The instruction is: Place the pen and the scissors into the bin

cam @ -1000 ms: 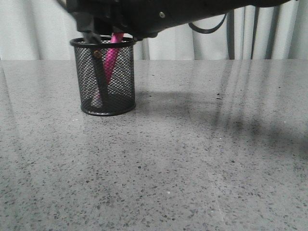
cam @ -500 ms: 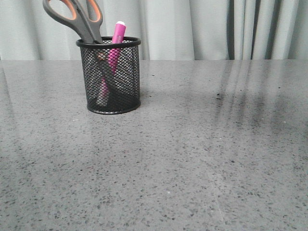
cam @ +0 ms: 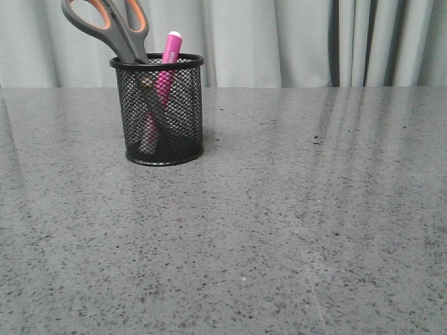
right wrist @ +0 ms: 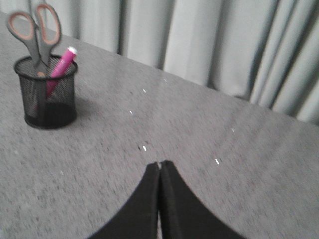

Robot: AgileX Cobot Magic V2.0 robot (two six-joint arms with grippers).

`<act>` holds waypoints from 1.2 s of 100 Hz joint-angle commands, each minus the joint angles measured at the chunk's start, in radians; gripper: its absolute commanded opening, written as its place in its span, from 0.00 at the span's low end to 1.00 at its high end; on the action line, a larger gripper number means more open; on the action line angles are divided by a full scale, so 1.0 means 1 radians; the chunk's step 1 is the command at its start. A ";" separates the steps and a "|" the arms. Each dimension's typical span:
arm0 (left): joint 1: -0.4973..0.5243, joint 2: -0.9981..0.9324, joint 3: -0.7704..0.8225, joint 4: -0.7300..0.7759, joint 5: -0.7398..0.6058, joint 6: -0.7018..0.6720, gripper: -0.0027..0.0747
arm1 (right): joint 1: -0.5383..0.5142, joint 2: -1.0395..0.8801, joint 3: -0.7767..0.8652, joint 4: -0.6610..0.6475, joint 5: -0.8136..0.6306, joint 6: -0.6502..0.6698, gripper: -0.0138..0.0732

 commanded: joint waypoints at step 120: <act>0.212 -0.068 0.371 0.037 -0.626 -0.007 0.01 | -0.006 -0.250 0.022 -0.040 -0.011 -0.008 0.09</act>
